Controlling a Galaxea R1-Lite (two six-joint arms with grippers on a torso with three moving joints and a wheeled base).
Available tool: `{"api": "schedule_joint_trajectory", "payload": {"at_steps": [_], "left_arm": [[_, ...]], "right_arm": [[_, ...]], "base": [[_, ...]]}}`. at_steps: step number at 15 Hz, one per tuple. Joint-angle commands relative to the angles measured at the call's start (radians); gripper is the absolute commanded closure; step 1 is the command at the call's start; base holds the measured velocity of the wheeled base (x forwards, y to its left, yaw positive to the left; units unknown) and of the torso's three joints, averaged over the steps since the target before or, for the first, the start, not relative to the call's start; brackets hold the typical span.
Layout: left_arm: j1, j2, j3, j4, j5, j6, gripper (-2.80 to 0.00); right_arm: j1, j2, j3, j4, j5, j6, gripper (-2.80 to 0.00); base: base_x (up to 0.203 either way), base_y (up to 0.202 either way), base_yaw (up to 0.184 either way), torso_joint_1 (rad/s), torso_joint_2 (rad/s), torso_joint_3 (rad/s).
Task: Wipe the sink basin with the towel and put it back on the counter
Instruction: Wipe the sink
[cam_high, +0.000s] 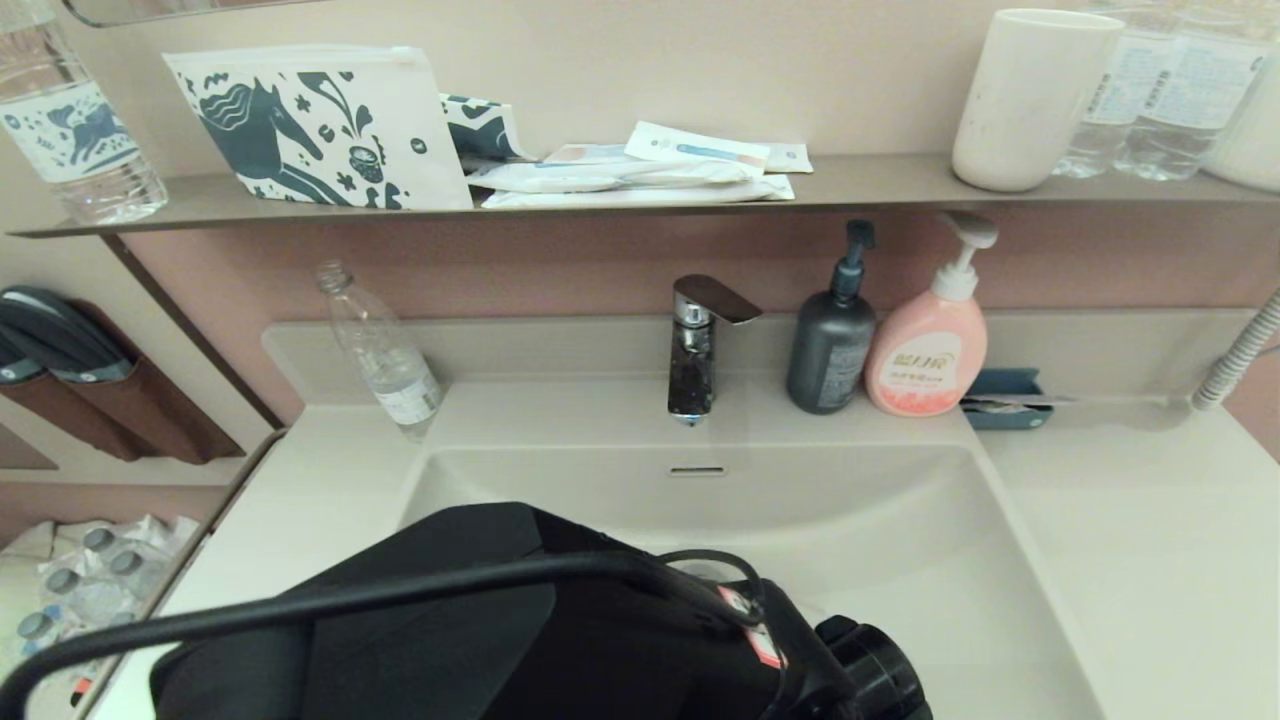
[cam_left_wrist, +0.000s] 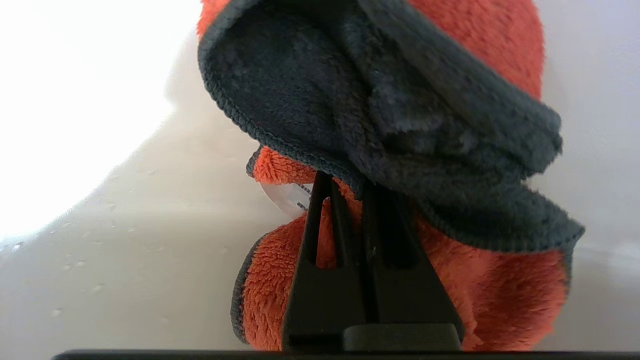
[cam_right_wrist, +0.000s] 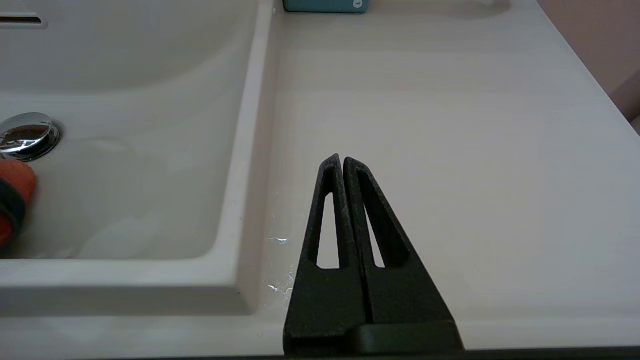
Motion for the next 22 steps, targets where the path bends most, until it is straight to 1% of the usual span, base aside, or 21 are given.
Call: {"api": "schedule_joint_trajectory", "payload": {"at_steps": [1, 2, 4, 6, 7, 9, 13, 15, 17, 18, 19, 20, 22], "left_arm": [[0.036, -0.011, 0.021, 0.004, -0.040, -0.006, 0.00], [0.051, -0.020, 0.030, 0.003, -0.054, 0.002, 0.00], [0.072, -0.029, 0.053, -0.001, -0.061, 0.018, 0.00], [0.094, -0.045, 0.080, -0.003, -0.105, 0.030, 0.00], [0.103, -0.053, 0.095, -0.007, -0.111, 0.032, 0.00], [0.120, -0.070, 0.148, -0.053, -0.113, 0.037, 0.00], [0.138, -0.120, 0.314, -0.176, -0.111, 0.070, 0.00], [0.147, -0.148, 0.362, -0.187, -0.111, 0.076, 0.00], [0.157, -0.182, 0.380, -0.185, -0.106, 0.091, 0.00], [0.159, -0.197, 0.392, -0.185, -0.102, 0.105, 0.00], [0.167, -0.220, 0.419, -0.185, -0.091, 0.138, 0.00], [0.184, -0.234, 0.439, -0.186, -0.075, 0.166, 0.00], [0.222, -0.256, 0.461, -0.188, -0.068, 0.207, 0.00]], "right_arm": [[0.000, 0.001, 0.000, 0.000, 0.000, 0.000, 0.00], [0.000, 0.001, 0.000, 0.000, 0.000, 0.000, 0.00], [0.000, 0.001, 0.000, 0.000, 0.000, 0.000, 0.00], [0.000, 0.001, 0.000, 0.000, 0.000, 0.000, 0.00], [0.000, 0.001, 0.000, 0.000, 0.000, 0.000, 0.00], [0.000, 0.001, 0.000, 0.000, 0.000, 0.000, 0.00], [0.000, 0.001, 0.000, 0.000, 0.000, 0.000, 0.00], [0.000, 0.001, 0.000, 0.000, 0.000, 0.000, 0.00], [0.000, 0.001, 0.000, 0.000, 0.000, 0.000, 0.00], [0.000, 0.001, 0.000, 0.000, 0.000, 0.000, 0.00], [0.000, 0.001, 0.000, 0.000, 0.000, 0.000, 0.00], [0.000, 0.001, 0.000, 0.000, 0.000, 0.000, 0.00], [0.000, 0.001, 0.000, 0.000, 0.000, 0.000, 0.00]], "base": [[0.000, 0.000, 0.000, 0.000, 0.00, 0.000], [0.000, 0.000, 0.000, 0.000, 0.00, 0.000], [0.000, 0.000, 0.000, 0.000, 0.00, 0.000], [0.000, 0.000, 0.000, 0.000, 0.00, 0.000], [0.000, 0.000, 0.000, 0.000, 0.00, 0.000], [0.000, 0.000, 0.000, 0.000, 0.00, 0.000], [0.000, 0.000, 0.000, 0.000, 0.00, 0.000], [0.000, 0.000, 0.000, 0.000, 0.00, 0.000], [0.000, 0.000, 0.000, 0.000, 0.00, 0.000], [0.000, 0.000, 0.000, 0.000, 0.00, 0.000], [0.000, 0.000, 0.000, 0.000, 0.00, 0.000], [0.000, 0.000, 0.000, 0.000, 0.00, 0.000], [0.000, 0.000, 0.000, 0.000, 0.00, 0.000]]}}
